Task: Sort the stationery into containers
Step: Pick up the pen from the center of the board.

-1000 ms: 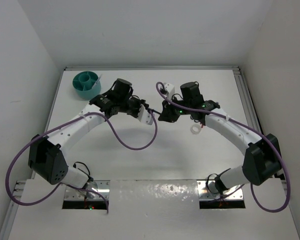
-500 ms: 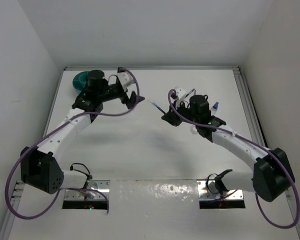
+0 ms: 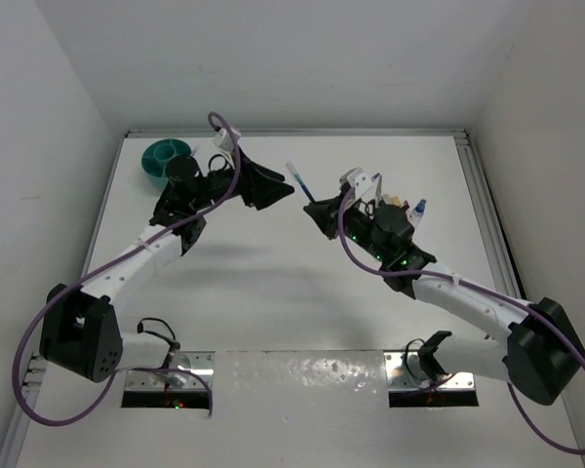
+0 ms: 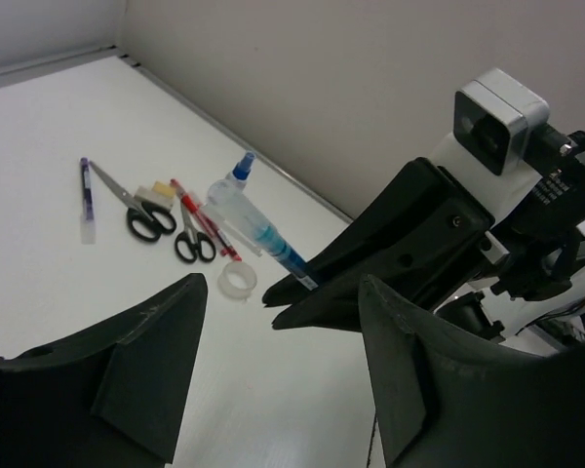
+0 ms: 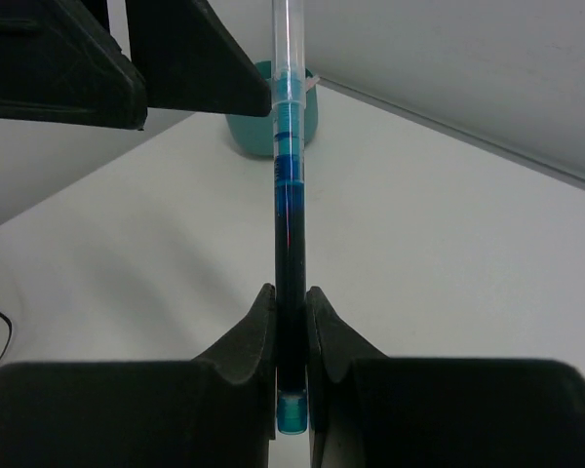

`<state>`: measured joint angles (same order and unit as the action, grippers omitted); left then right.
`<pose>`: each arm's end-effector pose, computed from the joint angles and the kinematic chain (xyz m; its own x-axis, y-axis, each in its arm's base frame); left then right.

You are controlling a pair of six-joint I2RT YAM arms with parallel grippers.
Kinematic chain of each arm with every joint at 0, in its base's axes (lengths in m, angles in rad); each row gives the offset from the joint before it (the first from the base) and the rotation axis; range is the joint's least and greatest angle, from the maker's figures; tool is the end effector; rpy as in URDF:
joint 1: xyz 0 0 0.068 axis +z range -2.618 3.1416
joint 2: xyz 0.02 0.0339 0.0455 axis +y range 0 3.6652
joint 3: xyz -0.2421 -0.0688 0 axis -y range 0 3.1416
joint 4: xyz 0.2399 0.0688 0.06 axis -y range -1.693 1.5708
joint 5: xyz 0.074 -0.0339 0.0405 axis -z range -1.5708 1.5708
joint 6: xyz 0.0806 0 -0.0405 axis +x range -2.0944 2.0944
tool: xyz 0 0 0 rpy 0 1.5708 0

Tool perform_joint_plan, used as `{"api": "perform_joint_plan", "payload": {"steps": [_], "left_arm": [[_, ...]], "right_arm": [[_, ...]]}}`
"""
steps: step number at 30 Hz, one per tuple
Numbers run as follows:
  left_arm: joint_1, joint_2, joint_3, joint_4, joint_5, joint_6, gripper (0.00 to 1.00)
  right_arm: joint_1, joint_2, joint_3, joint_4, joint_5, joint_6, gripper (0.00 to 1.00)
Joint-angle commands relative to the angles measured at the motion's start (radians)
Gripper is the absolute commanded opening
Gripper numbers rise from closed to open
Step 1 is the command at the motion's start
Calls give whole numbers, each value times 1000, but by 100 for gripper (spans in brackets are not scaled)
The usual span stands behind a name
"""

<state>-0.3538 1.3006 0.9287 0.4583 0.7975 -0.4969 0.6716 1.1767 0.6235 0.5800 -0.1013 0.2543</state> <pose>0.2900 -0.1686 0.3268 -0.3630 -0.2209 -0.9052 0.8392 0.3446 -0.4206 0.2429 0.2035 0.2662 -0.1553 0.1962 -0.9682 -0.6810 0.6887 0.2489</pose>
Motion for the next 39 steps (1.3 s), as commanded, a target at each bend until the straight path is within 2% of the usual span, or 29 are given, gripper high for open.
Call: {"api": "perform_joint_plan", "payload": {"steps": [1,5,9,10,11,12,19,22,23,24,25,26,27,29,30,32,33,34,35,39], "left_arm": [[-34,-1,-5,161,-17,-91,62],[-63,17,-1,181,-50,-91,61],[-97,32,1,171,-110,-69,55],[-102,35,2,149,-119,-63,51],[-102,37,1,143,-136,-60,39],[-100,40,1,135,-162,-60,35],[-103,49,16,115,-219,-32,27],[-100,51,21,115,-227,-26,4],[-94,49,24,108,-225,-23,0],[-90,49,33,99,-225,-17,0],[-74,46,38,67,-227,7,0],[-59,43,59,10,-233,30,0],[-44,36,71,-35,-247,96,0],[12,31,114,-136,-328,200,0],[35,31,160,-217,-363,327,0],[99,29,203,-269,-486,490,0],[149,29,212,-270,-573,570,0],[180,32,219,-256,-602,615,0],[209,43,222,-247,-618,697,0],[390,120,262,-247,-569,784,0]], "right_arm": [[19,21,56,90,23,-20,0],[37,43,65,101,14,-24,0],[48,57,73,112,11,-32,0],[48,58,74,112,9,-30,0],[48,58,77,109,6,-33,0],[48,57,78,104,3,-36,0],[52,64,81,83,-32,-38,0],[52,75,81,86,-35,-33,0],[51,78,84,80,-35,-30,0],[52,84,85,75,-35,-27,0],[51,87,93,49,-34,-21,5],[51,95,99,31,-29,-21,19],[49,97,108,11,-8,-23,51],[48,104,114,-54,20,-30,70],[43,103,108,-68,46,-32,82],[34,94,82,-85,60,-30,91],[19,90,73,-82,58,-23,94],[14,86,65,-81,54,-21,94],[8,83,59,-81,51,-18,94],[-30,93,44,-80,29,-13,94]]}}
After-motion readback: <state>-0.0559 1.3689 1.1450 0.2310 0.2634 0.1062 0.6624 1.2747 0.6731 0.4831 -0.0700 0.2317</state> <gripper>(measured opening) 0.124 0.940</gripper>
